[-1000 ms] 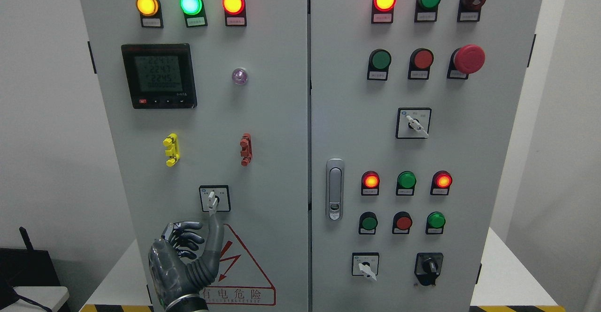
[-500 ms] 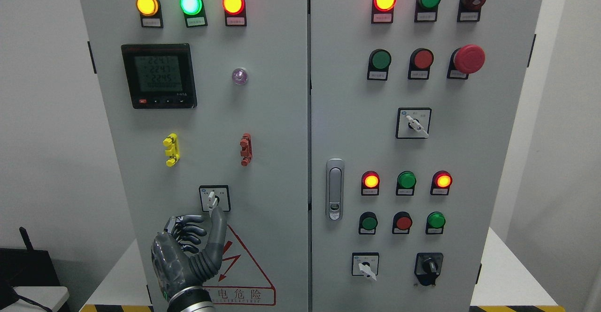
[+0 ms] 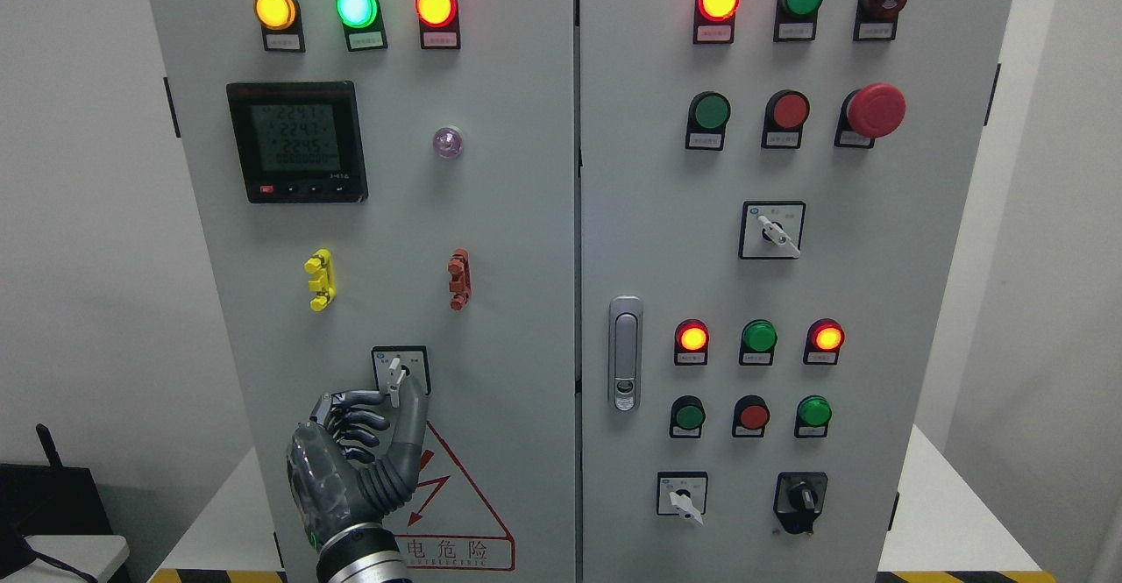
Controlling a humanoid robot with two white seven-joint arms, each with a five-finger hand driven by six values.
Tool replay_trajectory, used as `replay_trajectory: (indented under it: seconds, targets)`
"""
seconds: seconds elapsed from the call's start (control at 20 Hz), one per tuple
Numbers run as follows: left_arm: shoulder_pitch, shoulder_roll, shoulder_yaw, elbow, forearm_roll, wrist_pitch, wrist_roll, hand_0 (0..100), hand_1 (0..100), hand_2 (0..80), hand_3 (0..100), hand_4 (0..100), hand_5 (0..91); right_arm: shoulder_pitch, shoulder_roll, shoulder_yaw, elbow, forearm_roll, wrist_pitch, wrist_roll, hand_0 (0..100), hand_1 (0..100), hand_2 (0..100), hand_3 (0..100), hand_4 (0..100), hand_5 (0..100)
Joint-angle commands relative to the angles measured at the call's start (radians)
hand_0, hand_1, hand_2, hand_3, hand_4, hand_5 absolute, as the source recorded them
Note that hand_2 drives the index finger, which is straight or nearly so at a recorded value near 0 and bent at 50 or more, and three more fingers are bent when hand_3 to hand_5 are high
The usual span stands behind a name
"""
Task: Turn on light switch 1
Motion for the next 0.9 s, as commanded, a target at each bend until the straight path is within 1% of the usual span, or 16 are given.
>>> replay_trajectory:
  seconds: [0.0, 0.4, 0.6, 0.85]
  targets:
    - [-0.014, -0.004, -0.002, 0.009, 0.0, 0.009, 0.0, 13, 54, 52.7, 75, 80, 72.9, 0.0, 0.0, 0.0, 0.0, -0.018, 0.001, -0.001, 12, 39, 0, 0, 0, 0]
    - [-0.028, -0.004, -0.002, 0.022, 0.008, 0.028, -0.003, 14, 52, 52.7, 75, 80, 73.0, 0.0, 0.0, 0.0, 0.0, -0.018, 0.001, -0.001, 12, 39, 0, 0, 0, 0]
    - [-0.029, -0.005, -0.002, 0.026, 0.008, 0.039, -0.003, 14, 51, 55.0, 76, 80, 73.7, 0.002, 0.0, 0.0, 0.0, -0.018, 0.001, -0.001, 12, 39, 0, 0, 0, 0]
    - [-0.032, -0.005, -0.002, 0.028, 0.011, 0.047, -0.003, 15, 50, 55.5, 76, 80, 74.1, 0.002, 0.0, 0.0, 0.0, -0.017, 0.001, -0.001, 12, 39, 0, 0, 0, 0]
